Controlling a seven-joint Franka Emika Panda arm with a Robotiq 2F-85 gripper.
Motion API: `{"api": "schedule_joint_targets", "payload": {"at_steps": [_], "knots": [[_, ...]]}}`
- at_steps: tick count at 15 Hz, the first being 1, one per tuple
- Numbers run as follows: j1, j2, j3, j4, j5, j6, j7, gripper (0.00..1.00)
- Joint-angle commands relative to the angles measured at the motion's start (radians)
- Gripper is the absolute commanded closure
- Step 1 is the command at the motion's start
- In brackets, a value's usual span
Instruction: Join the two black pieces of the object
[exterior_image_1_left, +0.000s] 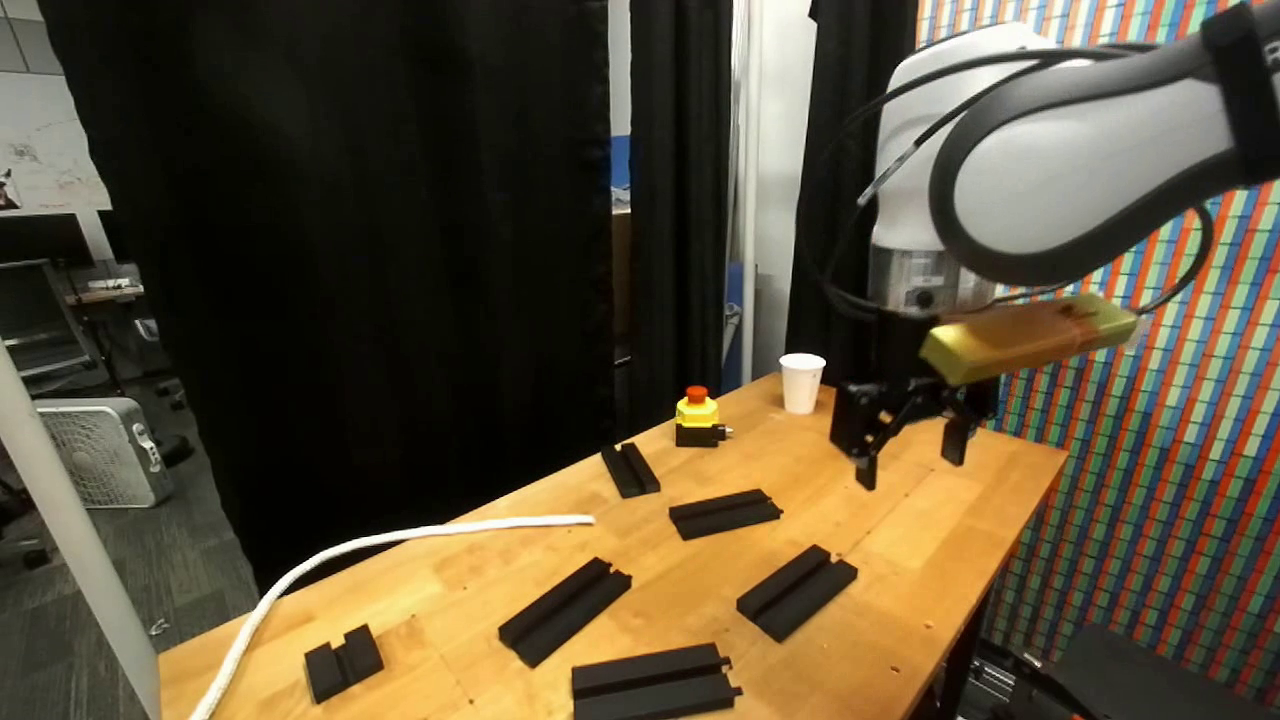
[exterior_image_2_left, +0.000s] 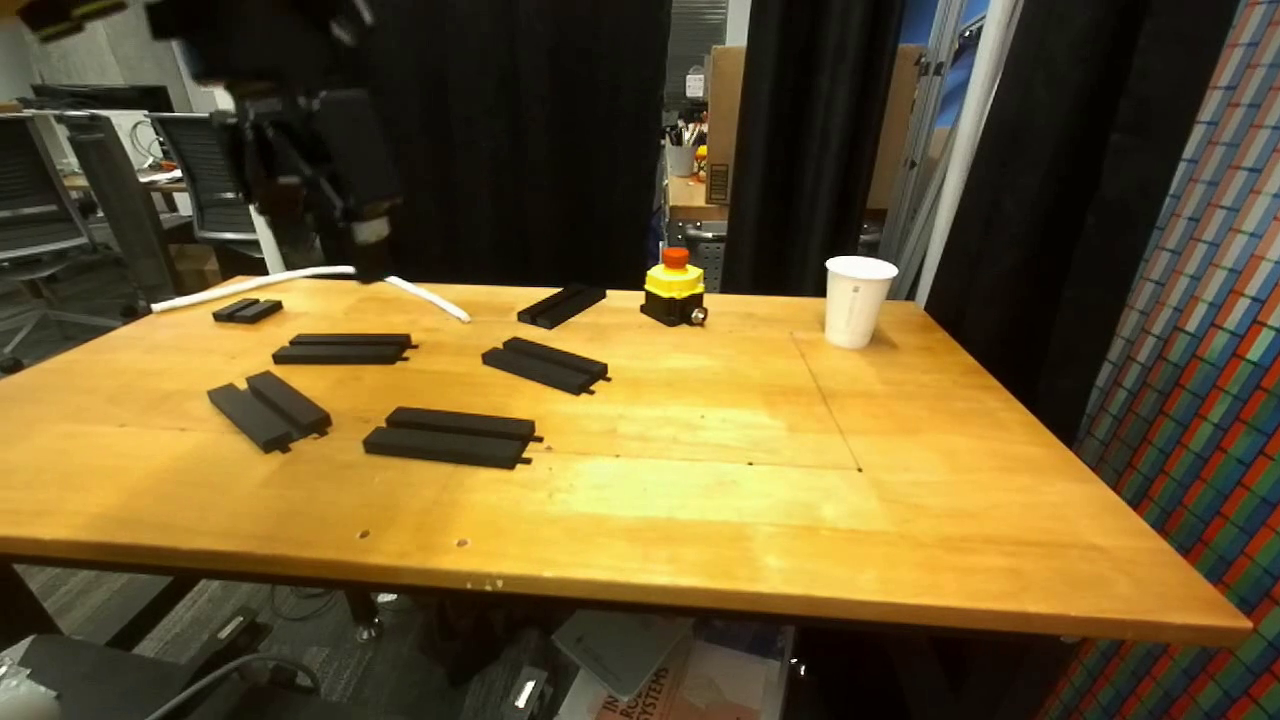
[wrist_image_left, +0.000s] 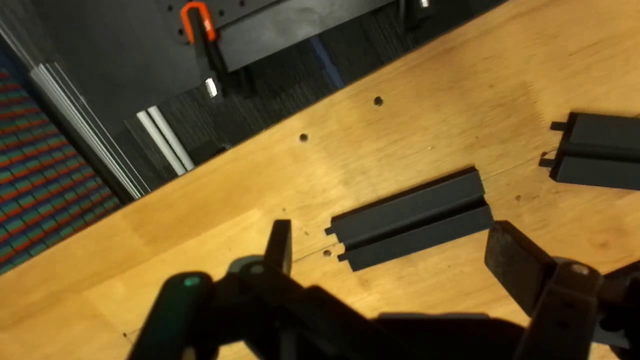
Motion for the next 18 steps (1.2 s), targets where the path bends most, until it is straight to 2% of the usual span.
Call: {"api": "schedule_joint_targets", "payload": {"at_steps": [1,3,5,12,18], "knots": [[-0.058,0.108,0.263,0.027,0.152,0.077,0.28,0.0],[-0.059,0.162,0.339,0.042,0.176,0.106,0.44,0.0],[-0.016,0.231,0.32,0.047,0.131,0.145,0.607,0.0],[-0.011,0.477,0.28,0.024,0.073,0.425,1.026,0.0],[0.042,0.642,0.189,0.018,-0.035,0.667,1.406,0.0]]}}
